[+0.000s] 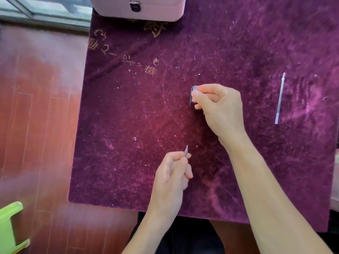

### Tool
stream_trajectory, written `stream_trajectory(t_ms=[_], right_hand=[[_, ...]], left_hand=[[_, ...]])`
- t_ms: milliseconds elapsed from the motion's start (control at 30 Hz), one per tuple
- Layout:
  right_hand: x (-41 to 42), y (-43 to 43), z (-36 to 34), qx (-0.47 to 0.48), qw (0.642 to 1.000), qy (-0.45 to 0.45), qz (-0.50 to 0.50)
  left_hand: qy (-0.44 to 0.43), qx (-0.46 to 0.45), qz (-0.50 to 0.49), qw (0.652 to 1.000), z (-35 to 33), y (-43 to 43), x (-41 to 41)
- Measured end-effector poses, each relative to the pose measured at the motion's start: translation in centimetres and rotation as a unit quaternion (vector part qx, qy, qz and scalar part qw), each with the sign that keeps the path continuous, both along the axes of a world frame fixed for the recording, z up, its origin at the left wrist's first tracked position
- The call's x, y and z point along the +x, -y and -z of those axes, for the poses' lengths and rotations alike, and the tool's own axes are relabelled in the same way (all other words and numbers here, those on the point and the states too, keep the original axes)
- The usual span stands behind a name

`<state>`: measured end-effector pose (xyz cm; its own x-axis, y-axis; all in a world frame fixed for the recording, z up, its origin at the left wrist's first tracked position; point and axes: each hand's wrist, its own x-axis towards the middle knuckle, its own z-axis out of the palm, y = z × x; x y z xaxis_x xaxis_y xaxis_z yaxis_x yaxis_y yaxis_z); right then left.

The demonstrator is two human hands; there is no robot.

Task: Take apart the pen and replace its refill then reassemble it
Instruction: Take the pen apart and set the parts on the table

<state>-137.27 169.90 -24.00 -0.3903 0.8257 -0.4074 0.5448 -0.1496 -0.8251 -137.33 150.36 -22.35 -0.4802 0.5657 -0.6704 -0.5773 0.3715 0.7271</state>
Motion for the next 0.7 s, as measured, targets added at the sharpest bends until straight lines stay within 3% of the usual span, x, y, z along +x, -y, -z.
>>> stream_trajectory(t_ms=[300,700], right_hand=[[-2.6,0.1,0.4,0.056,0.995,0.076,-0.016],[-2.2,0.1,0.4,0.088,0.991,0.093,-0.041]], left_hand=[[-0.008,0.003,-0.020,1.000,0.4,-0.5,-1.0],[-0.012,0.004,-0.026,1.000,0.5,-0.4,-1.8]])
